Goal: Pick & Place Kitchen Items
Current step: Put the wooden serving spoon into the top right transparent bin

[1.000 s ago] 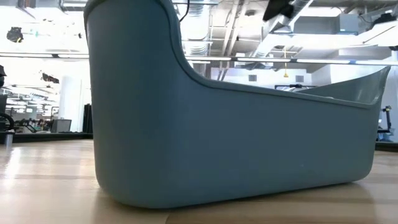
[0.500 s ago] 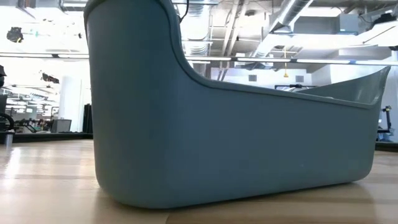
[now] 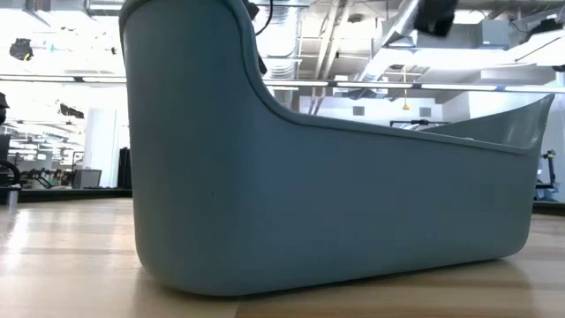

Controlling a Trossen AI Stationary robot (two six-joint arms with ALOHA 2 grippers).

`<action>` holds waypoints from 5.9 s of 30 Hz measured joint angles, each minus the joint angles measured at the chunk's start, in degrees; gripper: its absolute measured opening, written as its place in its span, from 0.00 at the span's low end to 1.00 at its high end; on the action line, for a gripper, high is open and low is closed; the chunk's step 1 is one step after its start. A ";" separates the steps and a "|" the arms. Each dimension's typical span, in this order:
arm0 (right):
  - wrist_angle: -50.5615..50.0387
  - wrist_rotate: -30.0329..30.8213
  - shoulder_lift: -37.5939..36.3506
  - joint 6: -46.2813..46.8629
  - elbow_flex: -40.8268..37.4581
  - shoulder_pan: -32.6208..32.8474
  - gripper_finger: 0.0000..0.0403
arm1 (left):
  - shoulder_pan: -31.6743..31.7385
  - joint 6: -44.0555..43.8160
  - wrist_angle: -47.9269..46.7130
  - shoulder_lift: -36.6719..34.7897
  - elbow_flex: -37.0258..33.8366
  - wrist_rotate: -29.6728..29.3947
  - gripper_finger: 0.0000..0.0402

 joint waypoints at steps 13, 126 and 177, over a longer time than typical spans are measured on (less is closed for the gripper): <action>4.39 -22.16 0.90 0.98 -24.96 1.33 0.00 | -2.23 -1.68 0.40 0.00 0.00 5.18 0.26; 31.94 11.64 24.20 32.32 -40.00 4.78 0.00 | -7.45 -1.64 -1.24 0.00 -0.04 6.33 0.21; 56.86 3.22 29.22 56.31 -39.78 -3.37 0.00 | -9.57 -14.54 2.19 0.07 -14.91 13.87 0.21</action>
